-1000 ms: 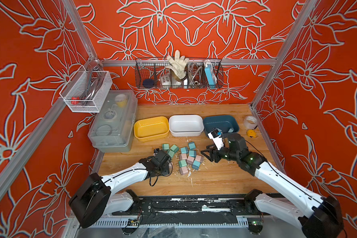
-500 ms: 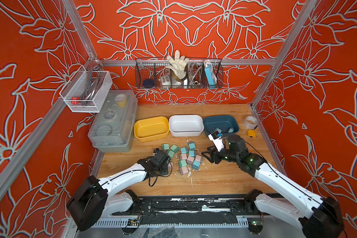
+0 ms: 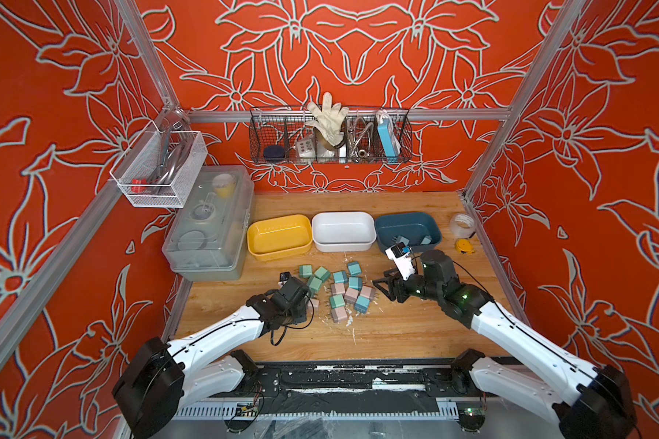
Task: Place the plugs by color into the storage box
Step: Pick up the plug from the center of the board.
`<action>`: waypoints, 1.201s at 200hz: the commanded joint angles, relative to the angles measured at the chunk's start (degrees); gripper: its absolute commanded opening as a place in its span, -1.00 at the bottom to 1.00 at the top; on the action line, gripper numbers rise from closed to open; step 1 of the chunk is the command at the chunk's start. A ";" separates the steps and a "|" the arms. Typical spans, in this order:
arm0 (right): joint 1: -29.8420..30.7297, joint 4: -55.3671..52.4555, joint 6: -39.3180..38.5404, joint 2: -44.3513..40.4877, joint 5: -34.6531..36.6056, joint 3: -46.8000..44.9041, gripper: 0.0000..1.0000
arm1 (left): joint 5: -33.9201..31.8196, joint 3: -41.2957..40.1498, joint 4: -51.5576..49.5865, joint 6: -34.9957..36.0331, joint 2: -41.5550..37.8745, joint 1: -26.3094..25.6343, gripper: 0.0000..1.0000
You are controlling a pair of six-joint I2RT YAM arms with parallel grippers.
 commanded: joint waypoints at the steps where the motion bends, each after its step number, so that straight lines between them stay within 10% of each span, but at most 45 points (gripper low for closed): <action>1: 0.30 -0.15 -1.23 -1.18 2.17 -0.64 0.22 | -0.94 -0.20 -2.42 0.51 -2.82 0.20 -0.03; 158: 0.30 1.92 -0.91 -3.51 4.03 -2.57 0.21 | -5.45 4.85 -8.91 3.84 -12.07 0.21 -0.94; 240: 0.30 4.76 2.49 -1.65 10.62 -2.78 0.16 | -6.86 13.34 -8.56 11.59 -8.75 0.41 -1.00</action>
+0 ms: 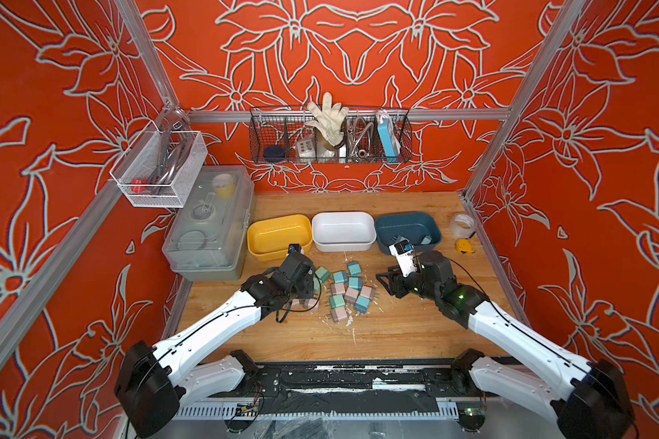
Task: Place the plugs by color into the storage box
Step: Pick up the plug from the center of the board, then place the plug in the storage box.
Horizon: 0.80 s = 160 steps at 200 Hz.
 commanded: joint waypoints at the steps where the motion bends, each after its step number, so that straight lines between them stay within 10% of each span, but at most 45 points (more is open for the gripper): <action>1: 0.30 1.57 2.40 1.25 5.33 -0.27 0.16 | -1.61 3.89 0.35 4.49 2.99 0.44 -1.00; 100: 0.20 7.30 2.35 12.01 5.25 4.11 0.13 | 3.45 24.37 12.75 9.81 28.67 7.96 -1.00; 160: -0.25 9.50 2.21 16.76 4.09 4.80 0.14 | 10.14 50.72 10.98 10.66 54.01 9.70 -1.00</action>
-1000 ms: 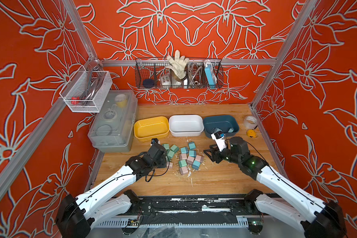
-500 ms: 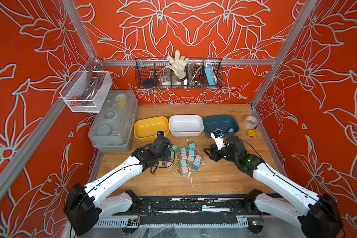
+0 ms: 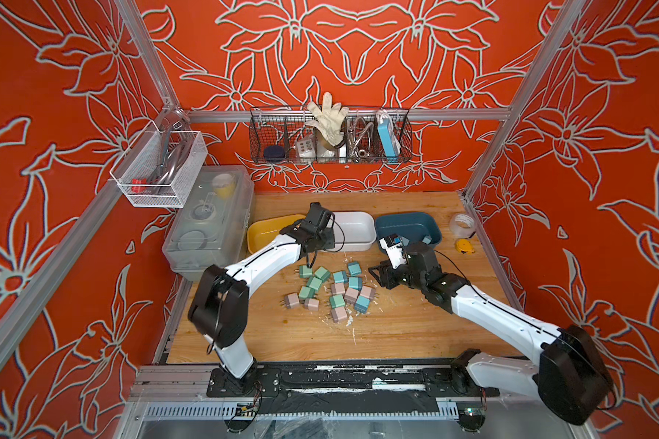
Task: Place the plugs by color into the storage box
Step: Place the plug in the storage box.
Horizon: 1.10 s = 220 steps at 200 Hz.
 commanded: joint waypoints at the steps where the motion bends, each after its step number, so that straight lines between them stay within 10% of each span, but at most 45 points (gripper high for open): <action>1: -0.24 2.30 -0.19 0.99 -0.67 0.80 0.14 | 4.08 9.62 -0.90 1.00 7.54 0.48 -1.00; 37: -0.78 1.97 -1.60 3.16 0.86 1.02 0.14 | 5.41 20.45 -3.11 1.69 17.88 0.57 -0.95; 81: -1.63 2.88 -2.00 4.88 0.41 1.12 0.14 | 10.34 29.43 -6.69 1.09 25.58 0.52 0.20; 220: -2.31 1.57 -2.47 4.29 0.83 1.22 0.15 | 10.53 27.72 -6.54 0.34 23.61 0.53 0.28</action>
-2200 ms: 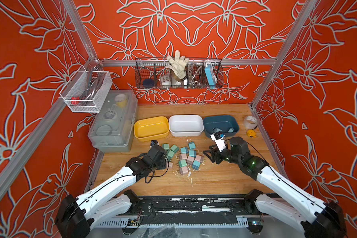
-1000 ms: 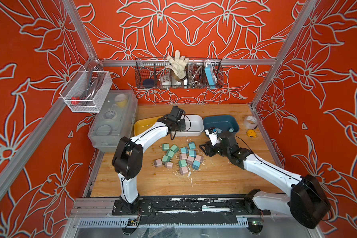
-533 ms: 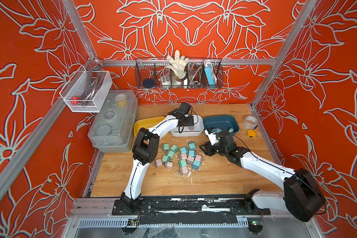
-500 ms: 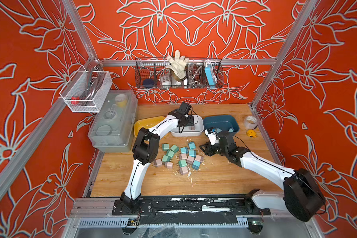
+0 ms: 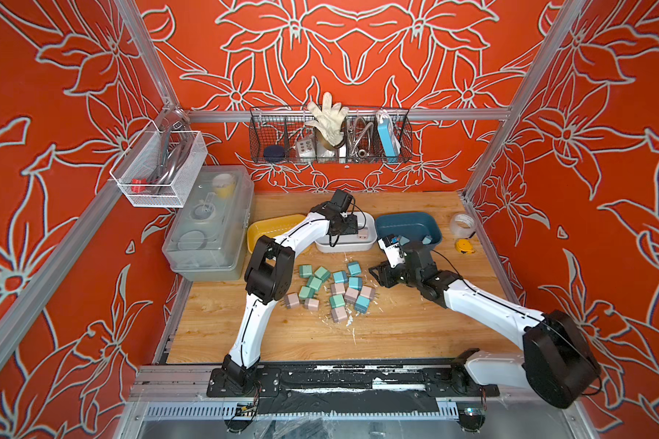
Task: Place the plugs by color into the storage box
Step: Place the plug in the storage box.
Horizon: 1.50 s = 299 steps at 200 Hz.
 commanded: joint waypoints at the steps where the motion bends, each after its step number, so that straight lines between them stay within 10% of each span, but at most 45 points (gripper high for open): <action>1: -0.27 -0.12 -0.71 -0.51 0.72 1.27 0.15 | 0.84 -0.75 -0.38 -0.04 -2.44 0.33 0.28; 88: -0.25 -4.15 -0.90 1.27 -2.28 4.77 0.14 | -1.49 -5.93 0.35 1.79 -11.45 -0.60 0.25; 299: 5.10 -13.10 5.01 -12.36 -8.10 2.02 -0.02 | -3.00 -47.03 -7.43 3.37 -56.15 -1.63 0.17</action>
